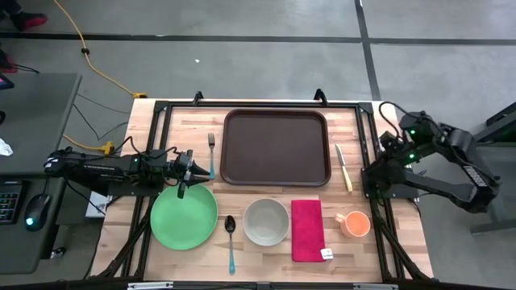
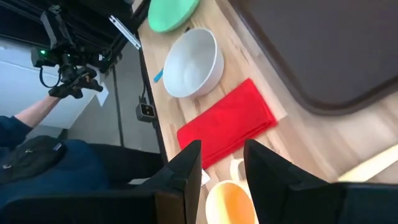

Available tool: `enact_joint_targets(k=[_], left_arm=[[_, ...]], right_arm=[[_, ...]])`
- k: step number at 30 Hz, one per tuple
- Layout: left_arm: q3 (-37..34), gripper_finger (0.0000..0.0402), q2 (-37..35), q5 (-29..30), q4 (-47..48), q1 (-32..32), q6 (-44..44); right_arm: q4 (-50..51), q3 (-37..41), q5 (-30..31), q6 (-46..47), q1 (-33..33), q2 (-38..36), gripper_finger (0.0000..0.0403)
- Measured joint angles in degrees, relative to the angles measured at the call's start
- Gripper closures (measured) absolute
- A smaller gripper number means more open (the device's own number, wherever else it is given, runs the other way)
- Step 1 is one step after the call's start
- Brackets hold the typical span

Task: Set up tray
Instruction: Put the orange mug on the brown tray

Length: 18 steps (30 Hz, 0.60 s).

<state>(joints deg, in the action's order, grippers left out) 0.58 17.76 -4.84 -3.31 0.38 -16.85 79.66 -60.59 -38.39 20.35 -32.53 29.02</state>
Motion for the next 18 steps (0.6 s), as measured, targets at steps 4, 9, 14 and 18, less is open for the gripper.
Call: enact_joint_targets(k=[4, 9, 14, 18], left_arm=[[0.00, 0.0256, 0.00, -0.02, -0.02, 0.00, -0.19], [0.00, 0.0257, 0.00, -0.02, -0.02, 0.00, -0.19], [0.00, 0.0257, -0.01, -0.01, -0.02, 0.00, -0.19], [-0.01, 0.0257, -0.01, -0.02, -0.02, -0.01, -0.19]], right_arm=[[2.13, -3.71, 3.08, 0.09, 2.97, 2.78, 0.0304], [4.85, -5.17, 5.15, 0.15, 7.27, 7.23, 0.0304], [4.93, -5.17, 6.49, 0.26, 12.15, 11.05, 0.0304], [3.84, -5.17, 7.94, 1.86, 16.34, 13.26, 0.0304]])
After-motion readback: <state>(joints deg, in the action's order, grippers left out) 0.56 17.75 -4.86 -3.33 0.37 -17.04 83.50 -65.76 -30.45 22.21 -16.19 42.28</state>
